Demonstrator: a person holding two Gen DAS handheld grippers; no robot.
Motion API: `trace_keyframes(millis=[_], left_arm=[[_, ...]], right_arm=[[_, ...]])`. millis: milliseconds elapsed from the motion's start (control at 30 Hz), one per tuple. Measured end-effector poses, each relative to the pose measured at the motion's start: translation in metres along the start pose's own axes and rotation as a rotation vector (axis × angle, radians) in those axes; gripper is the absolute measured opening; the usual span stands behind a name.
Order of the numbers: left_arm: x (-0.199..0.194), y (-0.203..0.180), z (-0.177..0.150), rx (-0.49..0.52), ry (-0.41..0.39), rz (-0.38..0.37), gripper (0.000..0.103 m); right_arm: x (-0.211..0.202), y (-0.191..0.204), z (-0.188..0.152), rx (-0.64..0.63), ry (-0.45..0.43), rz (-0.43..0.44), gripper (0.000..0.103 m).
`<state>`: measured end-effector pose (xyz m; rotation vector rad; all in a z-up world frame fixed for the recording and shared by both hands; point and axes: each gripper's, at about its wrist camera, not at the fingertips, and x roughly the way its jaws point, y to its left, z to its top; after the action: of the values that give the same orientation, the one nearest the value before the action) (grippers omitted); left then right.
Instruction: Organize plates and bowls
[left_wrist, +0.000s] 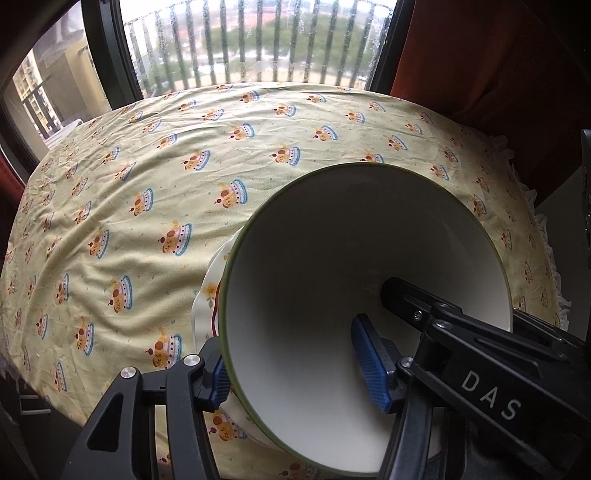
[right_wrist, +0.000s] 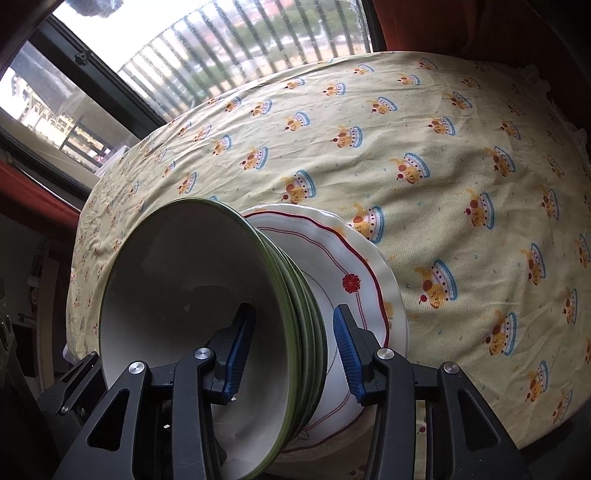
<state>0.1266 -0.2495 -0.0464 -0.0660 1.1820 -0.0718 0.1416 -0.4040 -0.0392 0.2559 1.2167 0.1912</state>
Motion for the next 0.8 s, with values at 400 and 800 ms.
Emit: trace_keyframes(millis=[400, 800], left_arm=[[-0.025, 0.014, 0.002, 0.034, -0.052, -0.051, 0.080], [-0.074, 0.066, 0.000, 0.091, -0.214, -0.063, 0.086]], right_arm=[[-0.033, 0.013, -0.007, -0.055, -0.083, -0.115, 0.064], [-0.077, 0.074, -0.020, -0.067, -0.248, -0.268, 0.069]])
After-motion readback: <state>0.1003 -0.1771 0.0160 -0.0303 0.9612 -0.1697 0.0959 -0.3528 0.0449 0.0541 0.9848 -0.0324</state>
